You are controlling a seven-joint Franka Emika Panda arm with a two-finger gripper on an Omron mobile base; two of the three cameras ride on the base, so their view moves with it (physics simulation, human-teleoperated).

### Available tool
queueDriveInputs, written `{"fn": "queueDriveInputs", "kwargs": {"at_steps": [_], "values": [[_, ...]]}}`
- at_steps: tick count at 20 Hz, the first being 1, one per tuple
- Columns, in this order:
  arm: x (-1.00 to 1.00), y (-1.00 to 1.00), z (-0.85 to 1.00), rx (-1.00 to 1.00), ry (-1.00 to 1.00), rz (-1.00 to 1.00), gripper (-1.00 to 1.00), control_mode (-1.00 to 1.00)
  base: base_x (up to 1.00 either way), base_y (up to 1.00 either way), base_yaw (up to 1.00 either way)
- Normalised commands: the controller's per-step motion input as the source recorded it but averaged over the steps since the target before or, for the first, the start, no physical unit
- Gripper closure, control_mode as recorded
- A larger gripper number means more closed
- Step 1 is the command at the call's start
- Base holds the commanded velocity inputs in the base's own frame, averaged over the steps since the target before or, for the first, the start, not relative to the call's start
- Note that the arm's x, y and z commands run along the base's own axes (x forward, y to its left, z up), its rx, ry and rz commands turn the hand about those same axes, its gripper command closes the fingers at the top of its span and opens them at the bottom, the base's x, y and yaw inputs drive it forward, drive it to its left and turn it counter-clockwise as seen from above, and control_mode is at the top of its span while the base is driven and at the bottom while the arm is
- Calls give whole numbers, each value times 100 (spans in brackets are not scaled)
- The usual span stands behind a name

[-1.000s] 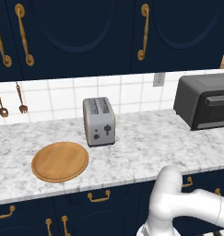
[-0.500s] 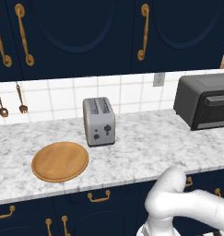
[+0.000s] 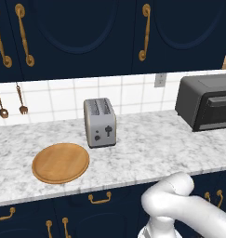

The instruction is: Pick up the kebab skewer and baguette bread, and place them inside the toaster oven. Close the toaster oven door and start by setting the timer.

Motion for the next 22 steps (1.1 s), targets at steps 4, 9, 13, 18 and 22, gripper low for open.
{"fn": "queueDriveInputs", "kwargs": {"at_steps": [4, 9, 13, 18, 22], "values": [[-49, 93, 47, -3, 10, 0, -100, -100, 0, 0, 0], [-44, 67, 9, -5, 6, -5, -100, -100, 0, 0, 0], [-37, 40, 4, -1, 2, -3, -100, -100, 0, 0, 0], [-12, 4, 1, 0, 2, 0, -100, -100, 0, 0, 0], [0, 0, 0, 0, 1, 0, -100, -100, 0, 0, 0]]}}
